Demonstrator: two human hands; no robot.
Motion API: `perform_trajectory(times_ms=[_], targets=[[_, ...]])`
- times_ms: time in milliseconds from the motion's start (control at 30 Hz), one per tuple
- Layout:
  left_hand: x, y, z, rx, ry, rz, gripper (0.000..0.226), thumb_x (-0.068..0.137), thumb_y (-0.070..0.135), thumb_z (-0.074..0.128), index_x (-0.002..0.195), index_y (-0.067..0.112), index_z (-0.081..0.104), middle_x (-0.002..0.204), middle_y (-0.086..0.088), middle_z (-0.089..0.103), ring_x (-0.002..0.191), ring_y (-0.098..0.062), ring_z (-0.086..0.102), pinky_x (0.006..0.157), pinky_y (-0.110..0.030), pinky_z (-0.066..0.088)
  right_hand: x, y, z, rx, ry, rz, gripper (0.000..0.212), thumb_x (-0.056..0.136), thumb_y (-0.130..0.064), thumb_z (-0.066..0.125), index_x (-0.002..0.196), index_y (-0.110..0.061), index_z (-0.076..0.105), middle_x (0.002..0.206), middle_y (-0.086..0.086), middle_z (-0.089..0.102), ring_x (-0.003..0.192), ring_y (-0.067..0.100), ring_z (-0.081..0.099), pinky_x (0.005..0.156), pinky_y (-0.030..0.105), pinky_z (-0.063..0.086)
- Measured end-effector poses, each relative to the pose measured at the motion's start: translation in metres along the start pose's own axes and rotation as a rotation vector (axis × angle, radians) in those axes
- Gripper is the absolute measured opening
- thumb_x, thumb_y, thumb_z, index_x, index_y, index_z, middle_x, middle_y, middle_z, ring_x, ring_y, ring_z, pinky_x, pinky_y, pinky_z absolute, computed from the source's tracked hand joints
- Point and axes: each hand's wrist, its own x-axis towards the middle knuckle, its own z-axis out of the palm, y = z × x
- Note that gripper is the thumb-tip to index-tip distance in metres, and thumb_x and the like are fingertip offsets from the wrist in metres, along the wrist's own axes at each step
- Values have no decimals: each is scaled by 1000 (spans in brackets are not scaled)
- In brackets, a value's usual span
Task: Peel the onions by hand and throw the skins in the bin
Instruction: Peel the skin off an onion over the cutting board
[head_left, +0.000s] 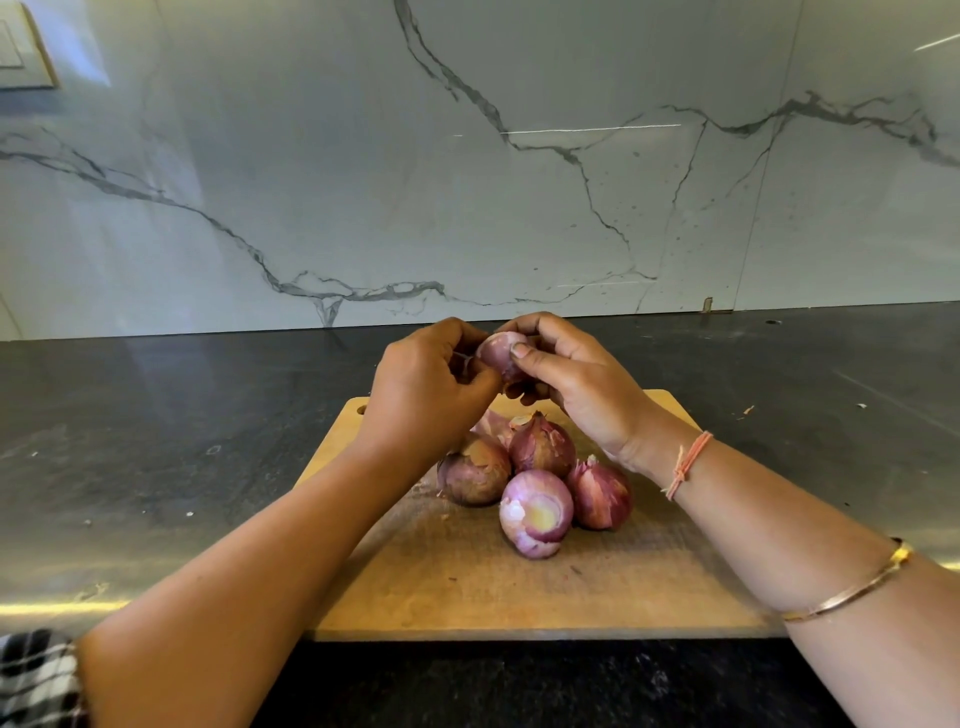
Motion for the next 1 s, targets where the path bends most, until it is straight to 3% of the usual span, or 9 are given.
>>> perform_trajectory(times_ms=[67,133,333,467,600,667,767,867,1000], targets=[[1,0,-1,36,25,22,12,84,13,63,95,13,69,72,7,66,63,-8,61,58,-22,50,0,0,1,-4,2,-12,15,100,-8,42,107,-9,55,97,10,57,81,18,52,63,19,44],[2,-1,-2,54,61,38,15,85,6,60,94,11,70,69,4,65,59,-13,58,55,-24,46,0,0,1,-6,-1,-20,17,100,-6,39,106,-10,55,101,13,56,84,21,50,61,17,43],[1,-2,0,18,53,-11,16,86,6,59,94,12,72,69,11,62,67,-14,61,59,-21,47,2,2,-2,88,-12,28,21,99,-6,41,97,-15,60,94,9,59,77,14,52,59,18,43],[1,-2,0,-54,68,-47,14,86,6,60,87,15,72,72,4,68,69,-19,65,64,-32,54,5,5,-5,151,-35,51,19,82,-21,47,93,-19,63,92,5,64,77,15,54,60,23,41],[3,0,-3,-181,85,-139,30,85,1,58,72,26,66,70,0,69,67,-22,68,68,-41,58,6,4,-6,256,-37,48,24,74,-20,43,89,-17,61,82,-4,67,73,12,56,57,23,40],[4,-2,-5,-225,90,-192,31,87,0,56,72,25,66,70,4,69,64,-12,67,71,-38,59,6,4,-7,281,-23,52,24,74,-20,43,90,-16,61,84,-3,65,75,15,54,57,24,39],[4,-4,-5,-187,70,-196,30,87,2,54,73,26,66,74,8,69,67,-11,67,69,-31,59,6,3,-10,297,10,65,25,75,-22,44,92,-16,60,91,2,61,78,15,52,55,21,39],[0,-1,-4,-92,-21,-121,21,86,11,56,81,24,71,71,11,67,57,-5,59,54,-15,48,5,3,-12,238,34,76,16,86,-18,47,96,-17,60,96,7,59,79,18,54,58,24,39],[-4,2,-7,-75,-86,-55,14,84,34,60,93,29,71,84,21,67,80,1,63,66,-12,50,5,4,-11,145,65,109,11,96,-9,46,100,-15,54,97,12,58,74,21,53,58,25,40]])
